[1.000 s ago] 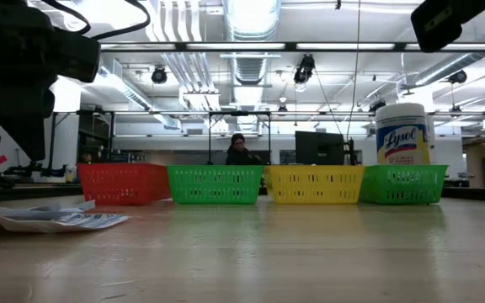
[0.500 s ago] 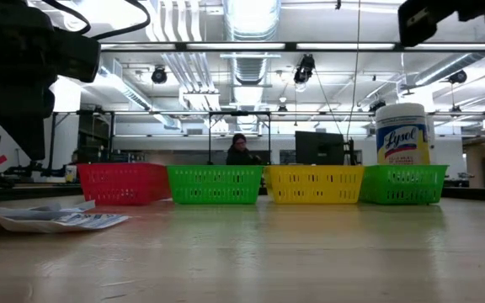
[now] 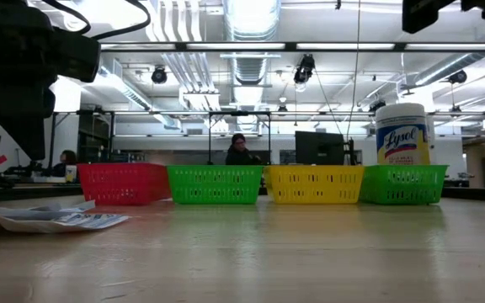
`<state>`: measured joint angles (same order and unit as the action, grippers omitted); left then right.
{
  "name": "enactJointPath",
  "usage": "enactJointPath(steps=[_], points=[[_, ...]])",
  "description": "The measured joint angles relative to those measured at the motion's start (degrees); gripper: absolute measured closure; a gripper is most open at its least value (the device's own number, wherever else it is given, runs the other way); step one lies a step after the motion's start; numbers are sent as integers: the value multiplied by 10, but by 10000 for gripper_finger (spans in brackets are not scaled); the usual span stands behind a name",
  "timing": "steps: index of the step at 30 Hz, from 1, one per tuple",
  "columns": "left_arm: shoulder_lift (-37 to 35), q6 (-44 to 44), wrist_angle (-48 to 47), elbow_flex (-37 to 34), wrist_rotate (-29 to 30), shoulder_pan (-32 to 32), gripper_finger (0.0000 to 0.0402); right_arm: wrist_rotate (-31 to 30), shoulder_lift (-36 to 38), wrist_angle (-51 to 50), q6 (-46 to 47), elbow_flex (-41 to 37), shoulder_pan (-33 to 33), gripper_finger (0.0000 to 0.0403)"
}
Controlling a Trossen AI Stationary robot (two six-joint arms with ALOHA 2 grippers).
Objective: Pick & Place First Aid Supplies
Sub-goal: Put the blue bandage into the left green bin
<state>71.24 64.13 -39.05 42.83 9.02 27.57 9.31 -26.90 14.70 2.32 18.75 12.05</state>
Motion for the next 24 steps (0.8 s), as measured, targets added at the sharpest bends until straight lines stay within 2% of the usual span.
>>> enactJointPath(steps=[6, 10, 16, 24], points=[[0, -1, 0, 0, 0, 0, 259, -3, 38, -24, 29, -20, 0, 394], [0, -8, 0, 0, 0, 0, 259, -4, 53, 2, 37, -59, 0, 394], [0, -15, 0, 0, 0, 0, 259, -48, 87, 26, 68, -110, 0, 394], [0, -19, 0, 0, 0, 0, 259, -46, 187, 0, 58, -120, 0, 394]])
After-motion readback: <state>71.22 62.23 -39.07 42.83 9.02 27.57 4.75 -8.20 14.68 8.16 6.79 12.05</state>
